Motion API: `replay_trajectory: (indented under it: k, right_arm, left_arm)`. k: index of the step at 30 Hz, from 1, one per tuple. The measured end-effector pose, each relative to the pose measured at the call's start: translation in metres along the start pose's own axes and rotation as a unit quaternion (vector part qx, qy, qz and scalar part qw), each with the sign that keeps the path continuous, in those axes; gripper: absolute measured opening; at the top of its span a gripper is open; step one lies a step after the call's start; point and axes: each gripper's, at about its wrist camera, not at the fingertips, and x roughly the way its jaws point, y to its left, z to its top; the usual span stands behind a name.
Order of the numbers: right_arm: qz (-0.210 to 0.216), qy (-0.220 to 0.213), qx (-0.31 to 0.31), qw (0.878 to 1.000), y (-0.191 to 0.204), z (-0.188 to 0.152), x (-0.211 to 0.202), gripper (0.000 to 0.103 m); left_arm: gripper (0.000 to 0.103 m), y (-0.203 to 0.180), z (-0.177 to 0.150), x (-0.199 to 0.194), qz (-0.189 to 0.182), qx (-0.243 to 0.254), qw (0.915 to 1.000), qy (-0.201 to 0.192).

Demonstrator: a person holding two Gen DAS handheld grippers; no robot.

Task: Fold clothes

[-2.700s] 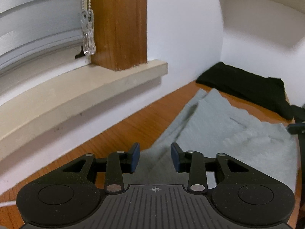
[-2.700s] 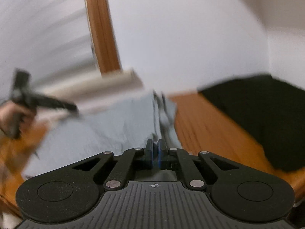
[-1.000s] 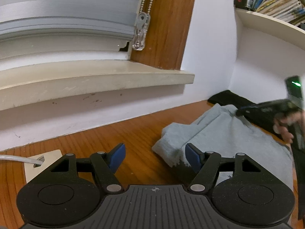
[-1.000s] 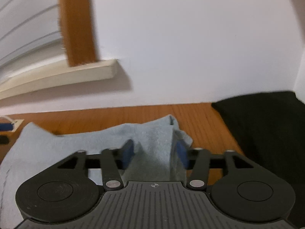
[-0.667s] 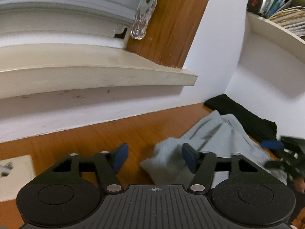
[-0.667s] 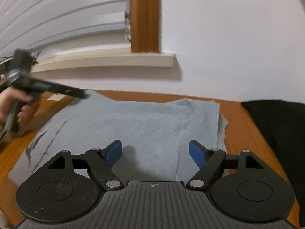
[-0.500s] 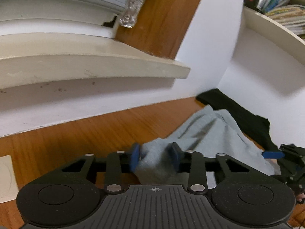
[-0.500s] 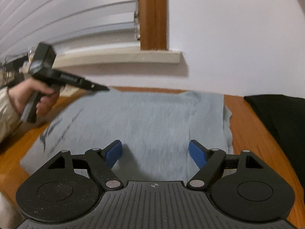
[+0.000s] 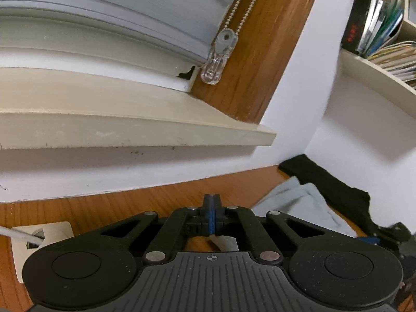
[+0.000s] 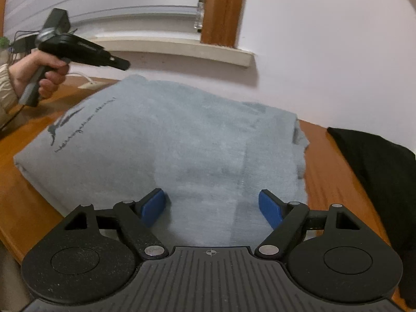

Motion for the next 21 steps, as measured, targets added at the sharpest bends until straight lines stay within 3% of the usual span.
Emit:
replay_trajectory:
  k: [6,9,11,13,17,21]
  right_arm:
    - [-0.089,0.013,-0.031,0.995,-0.022,0.0,0.004,0.078]
    - [-0.122,0.017,-0.034,0.992,-0.033,0.0,0.004,0.071]
    - [-0.109,0.009,0.004,0.994,-0.038,-0.001,-0.004,0.067]
    - [-0.091,-0.012,0.038,0.995,-0.039,-0.003,-0.016,0.067]
    - [-0.01,-0.047,0.119,0.992,-0.034,-0.011,-0.03,0.066]
    - [-0.031,-0.02,0.123,0.992,-0.03,-0.012,-0.017,0.065]
  left_arm:
    - [0.001,-0.016,-0.007,0.008,-0.031,0.023,0.9991,0.019]
    - [0.016,-0.027,-0.011,0.01,-0.04,0.04,0.998,0.026]
    - [0.029,-0.034,-0.014,0.011,-0.049,0.05,0.9972,0.027]
    - [0.031,-0.04,-0.018,0.015,-0.053,0.059,0.9962,0.035]
    - [0.031,-0.049,-0.026,0.024,-0.053,0.075,0.9943,0.055]
    - [0.031,-0.055,-0.031,0.031,-0.054,0.08,0.9932,0.065]
